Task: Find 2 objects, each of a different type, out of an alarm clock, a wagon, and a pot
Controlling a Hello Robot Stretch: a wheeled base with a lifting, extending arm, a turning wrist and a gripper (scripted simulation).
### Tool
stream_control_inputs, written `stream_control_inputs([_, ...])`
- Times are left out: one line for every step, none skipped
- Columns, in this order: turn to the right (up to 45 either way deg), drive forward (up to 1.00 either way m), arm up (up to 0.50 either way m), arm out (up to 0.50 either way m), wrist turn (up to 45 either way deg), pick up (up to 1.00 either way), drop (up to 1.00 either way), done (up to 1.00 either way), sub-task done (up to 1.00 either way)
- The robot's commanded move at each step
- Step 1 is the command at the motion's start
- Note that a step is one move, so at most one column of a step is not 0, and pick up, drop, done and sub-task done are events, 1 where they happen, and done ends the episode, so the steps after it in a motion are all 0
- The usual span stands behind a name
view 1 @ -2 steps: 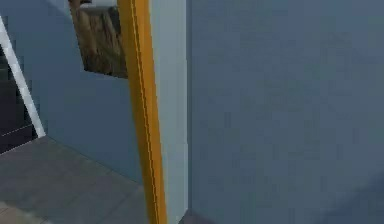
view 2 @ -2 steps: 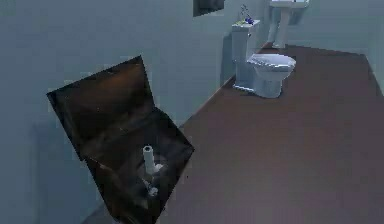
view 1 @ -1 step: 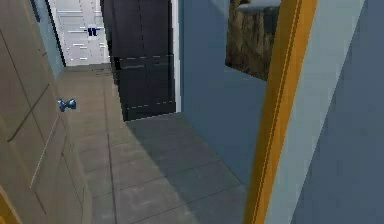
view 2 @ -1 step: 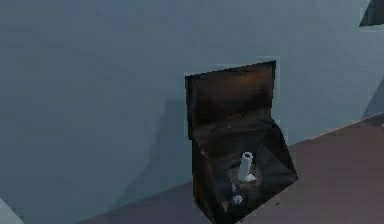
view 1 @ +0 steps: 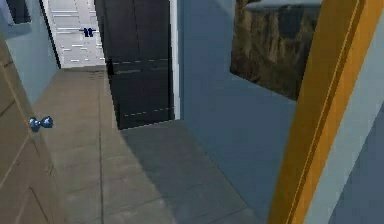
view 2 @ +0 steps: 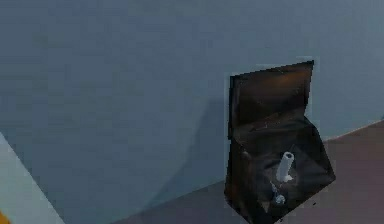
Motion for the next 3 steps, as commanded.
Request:
stream_control_inputs([-21.0, 0.00, 0.00, 0.00, 0.0, 0.00, 0.00, 0.00, 0.00])
stream_control_inputs([0.0, 1.00, 0.00, 0.00, 0.0, 0.00, 0.00, 0.00, 0.00])
stream_control_inputs([0.0, 0.35, 0.00, 0.00, 0.0, 0.00, 0.00, 0.00, 0.00])
